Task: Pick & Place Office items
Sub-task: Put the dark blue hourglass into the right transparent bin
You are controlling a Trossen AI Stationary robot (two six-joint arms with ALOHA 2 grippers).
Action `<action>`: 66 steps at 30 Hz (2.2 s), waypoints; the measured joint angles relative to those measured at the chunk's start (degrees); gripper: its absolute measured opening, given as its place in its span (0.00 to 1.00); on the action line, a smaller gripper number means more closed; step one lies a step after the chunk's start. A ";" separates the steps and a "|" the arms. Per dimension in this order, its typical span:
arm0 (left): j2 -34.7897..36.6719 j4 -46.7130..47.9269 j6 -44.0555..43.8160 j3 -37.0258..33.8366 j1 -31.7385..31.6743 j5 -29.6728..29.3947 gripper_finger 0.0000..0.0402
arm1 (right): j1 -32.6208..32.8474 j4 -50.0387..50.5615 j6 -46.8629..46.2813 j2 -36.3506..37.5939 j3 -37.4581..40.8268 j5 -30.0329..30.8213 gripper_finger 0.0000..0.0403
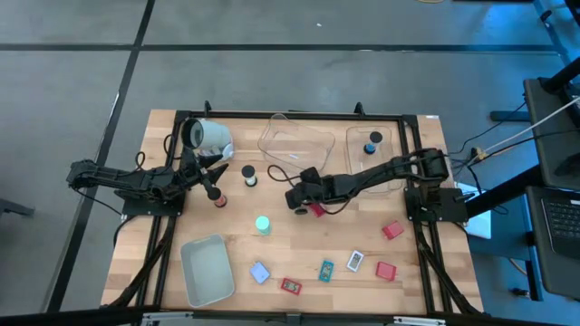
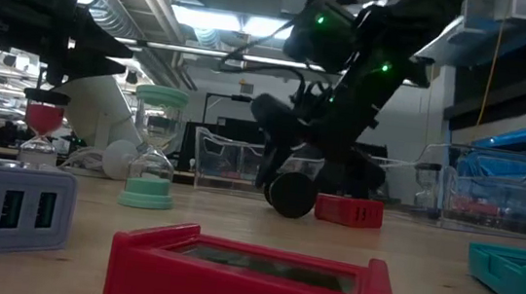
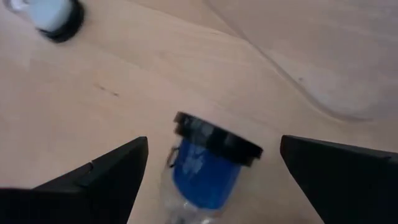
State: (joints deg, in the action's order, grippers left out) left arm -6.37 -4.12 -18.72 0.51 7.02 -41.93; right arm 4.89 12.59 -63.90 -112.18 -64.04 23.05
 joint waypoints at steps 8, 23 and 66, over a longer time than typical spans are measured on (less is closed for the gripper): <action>0.00 0.00 1.43 0.02 -0.02 0.02 0.53 | -0.40 -0.13 3.08 -2.16 -2.09 0.78 0.84; 0.00 0.00 1.50 0.02 -0.02 0.00 0.53 | -0.40 0.71 6.27 -2.18 -2.14 0.07 0.53; 0.00 0.00 1.50 0.00 0.00 0.13 0.53 | 2.21 32.24 14.83 37.17 0.61 29.49 0.54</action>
State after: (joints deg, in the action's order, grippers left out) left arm -6.37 -4.12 -17.21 0.52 7.03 -41.80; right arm 7.10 44.83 -49.07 -75.01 -63.43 52.54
